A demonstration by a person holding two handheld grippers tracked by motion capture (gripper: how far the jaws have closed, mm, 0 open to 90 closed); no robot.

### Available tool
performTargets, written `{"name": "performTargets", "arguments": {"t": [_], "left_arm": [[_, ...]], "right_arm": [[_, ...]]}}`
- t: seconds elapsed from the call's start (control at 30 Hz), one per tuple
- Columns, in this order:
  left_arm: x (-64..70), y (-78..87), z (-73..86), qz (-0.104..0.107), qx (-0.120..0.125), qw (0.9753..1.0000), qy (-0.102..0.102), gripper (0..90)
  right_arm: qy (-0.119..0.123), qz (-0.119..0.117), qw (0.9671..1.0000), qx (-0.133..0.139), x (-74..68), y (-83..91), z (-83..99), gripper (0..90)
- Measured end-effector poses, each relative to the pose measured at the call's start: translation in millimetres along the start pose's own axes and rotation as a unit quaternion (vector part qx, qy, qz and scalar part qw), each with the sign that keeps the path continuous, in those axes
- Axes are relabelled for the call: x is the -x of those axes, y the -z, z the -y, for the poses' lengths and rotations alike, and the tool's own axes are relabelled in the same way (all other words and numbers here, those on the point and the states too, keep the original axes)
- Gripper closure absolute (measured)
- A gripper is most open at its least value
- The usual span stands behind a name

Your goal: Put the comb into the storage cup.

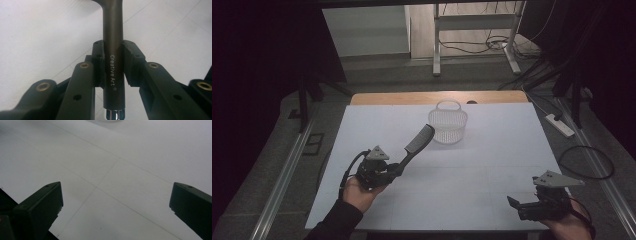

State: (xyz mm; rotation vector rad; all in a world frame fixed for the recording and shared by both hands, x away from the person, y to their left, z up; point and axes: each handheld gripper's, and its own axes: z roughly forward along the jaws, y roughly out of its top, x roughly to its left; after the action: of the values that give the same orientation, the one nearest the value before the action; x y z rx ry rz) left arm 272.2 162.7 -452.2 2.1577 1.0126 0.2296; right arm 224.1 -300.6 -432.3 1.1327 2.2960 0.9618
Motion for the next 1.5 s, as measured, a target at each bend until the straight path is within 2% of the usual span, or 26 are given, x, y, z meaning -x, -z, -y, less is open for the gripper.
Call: {"name": "performTargets", "arguments": {"t": [0.17,0.27,0.37,0.53,0.6,0.77,1.1,1.3,1.5], "left_arm": [[3.4,3.8,2.8,0.000,0.004,1.0000,-0.003,72.4],[5.5,5.6,4.6,0.001,0.006,1.0000,-0.005,72.4],[7.8,7.5,5.9,0.000,0.010,0.9999,-0.007,72.4],[11.2,10.3,7.6,0.001,0.013,0.9999,-0.008,72.4],[12.0,11.6,8.2,0.000,0.014,0.9999,-0.010,72.4],[14.1,14.5,9.9,0.001,0.020,0.9997,-0.011,72.4],[20.4,17.0,11.3,0.002,0.026,0.9994,-0.021,72.4],[22.0,15.9,10.9,0.003,0.026,0.9993,-0.025,72.4],[25.0,14.5,10.1,0.001,0.026,0.9991,-0.033,72.4]], "right_arm": [[0.023,-0.004,0.9996,0.016,-2.8,-1.7,-7.1,0.0],[0.028,-0.009,0.9992,0.027,-2.8,-2.3,-10.3,0.0],[0.025,-0.019,0.9989,0.035,-0.9,-3.1,-14.3,0.0],[0.006,-0.049,0.9982,0.032,3.1,-6.7,-23.4,0.0],[0.006,-0.055,0.9978,0.035,3.5,-7.7,-26.7,0.0],[0.004,-0.077,0.9961,0.042,4.4,-10.4,-37.3,0.0],[-0.017,-0.116,0.9921,0.046,4.8,-19.7,-51.0,0.0],[-0.015,-0.136,0.9888,0.060,0.5,-25.8,-59.1,0.0],[-0.011,-0.146,0.9880,0.048,-5.6,-34.2,-67.5,0.0]]}}
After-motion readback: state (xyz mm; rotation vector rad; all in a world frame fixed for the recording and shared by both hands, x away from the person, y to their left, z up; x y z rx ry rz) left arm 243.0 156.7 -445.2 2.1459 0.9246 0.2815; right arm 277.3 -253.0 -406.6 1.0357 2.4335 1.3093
